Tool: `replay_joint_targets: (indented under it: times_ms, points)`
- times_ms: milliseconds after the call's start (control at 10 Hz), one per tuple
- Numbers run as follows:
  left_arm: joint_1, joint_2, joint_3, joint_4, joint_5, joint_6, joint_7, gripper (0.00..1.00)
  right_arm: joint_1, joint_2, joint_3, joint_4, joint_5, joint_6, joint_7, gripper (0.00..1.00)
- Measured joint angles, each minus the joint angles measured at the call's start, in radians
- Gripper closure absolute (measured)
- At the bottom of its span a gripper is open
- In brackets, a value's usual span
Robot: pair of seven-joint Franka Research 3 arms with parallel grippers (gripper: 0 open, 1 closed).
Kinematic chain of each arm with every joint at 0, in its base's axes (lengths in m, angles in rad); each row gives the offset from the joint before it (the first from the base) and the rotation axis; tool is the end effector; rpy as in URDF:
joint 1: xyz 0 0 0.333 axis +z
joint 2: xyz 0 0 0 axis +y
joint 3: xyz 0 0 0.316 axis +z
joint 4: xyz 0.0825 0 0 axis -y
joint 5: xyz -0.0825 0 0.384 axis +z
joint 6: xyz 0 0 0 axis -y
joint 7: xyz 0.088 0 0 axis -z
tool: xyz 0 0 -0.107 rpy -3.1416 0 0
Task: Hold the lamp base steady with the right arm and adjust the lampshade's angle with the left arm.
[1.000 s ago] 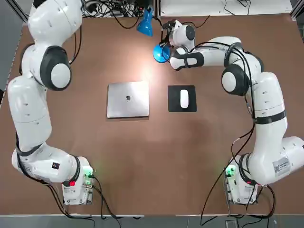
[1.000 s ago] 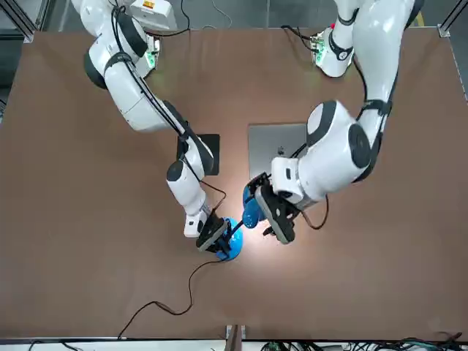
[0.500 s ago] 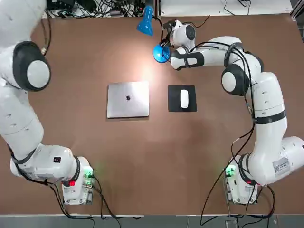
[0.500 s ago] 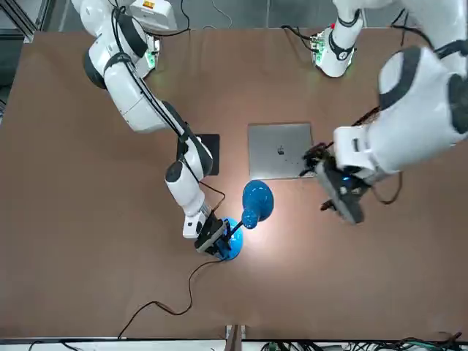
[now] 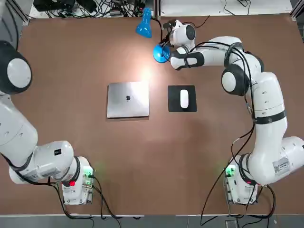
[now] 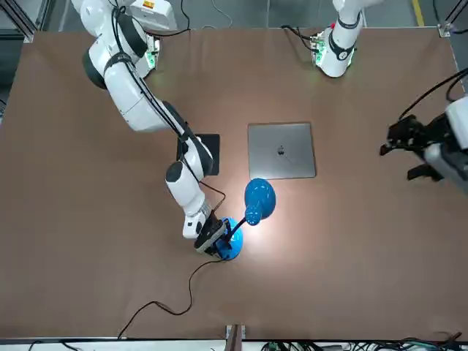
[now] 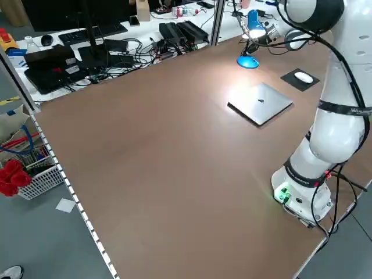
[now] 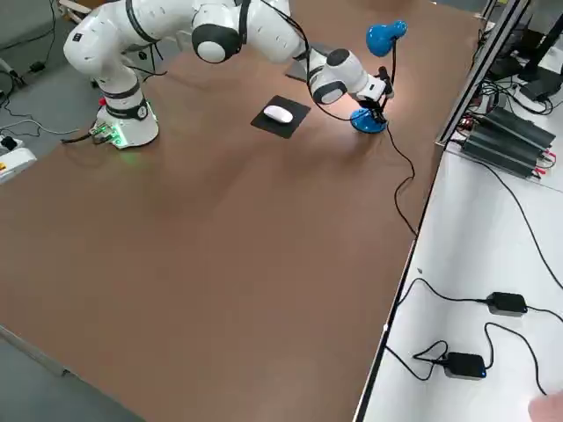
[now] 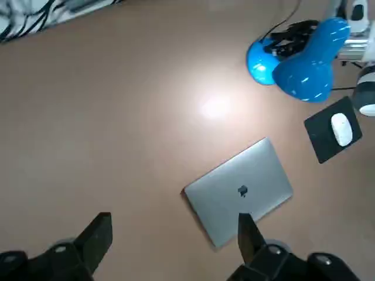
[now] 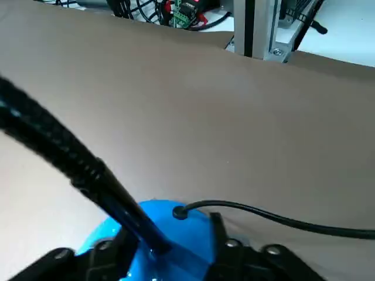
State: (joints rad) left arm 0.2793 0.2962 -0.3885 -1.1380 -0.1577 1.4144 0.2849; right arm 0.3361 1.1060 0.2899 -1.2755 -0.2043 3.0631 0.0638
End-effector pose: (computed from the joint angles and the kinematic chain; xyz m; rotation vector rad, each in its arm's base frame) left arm 0.6183 -0.0416 0.6511 2.8179 -0.5763 0.0404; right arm 0.6705 0.4056 0.1738 -2.5705 -0.6678 -0.9010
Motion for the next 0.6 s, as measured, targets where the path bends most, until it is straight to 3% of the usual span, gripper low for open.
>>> replay_joint_targets:
  times_ms: [200,400,600]
  points:
    - [0.075,-0.048,0.002,-0.004,0.013,-0.037,-0.077,0.11,0.000,0.000,0.000,0.004,0.000,0.000,0.002,0.30]
    - [0.085,-0.060,0.001,-0.021,0.073,-0.035,-0.198,0.04,0.000,-0.001,0.001,0.009,0.000,0.002,0.003,0.28]
    - [0.013,-0.061,0.036,-0.050,0.113,-0.032,-0.308,0.04,0.001,-0.016,0.004,0.005,0.000,0.003,0.003,0.04]
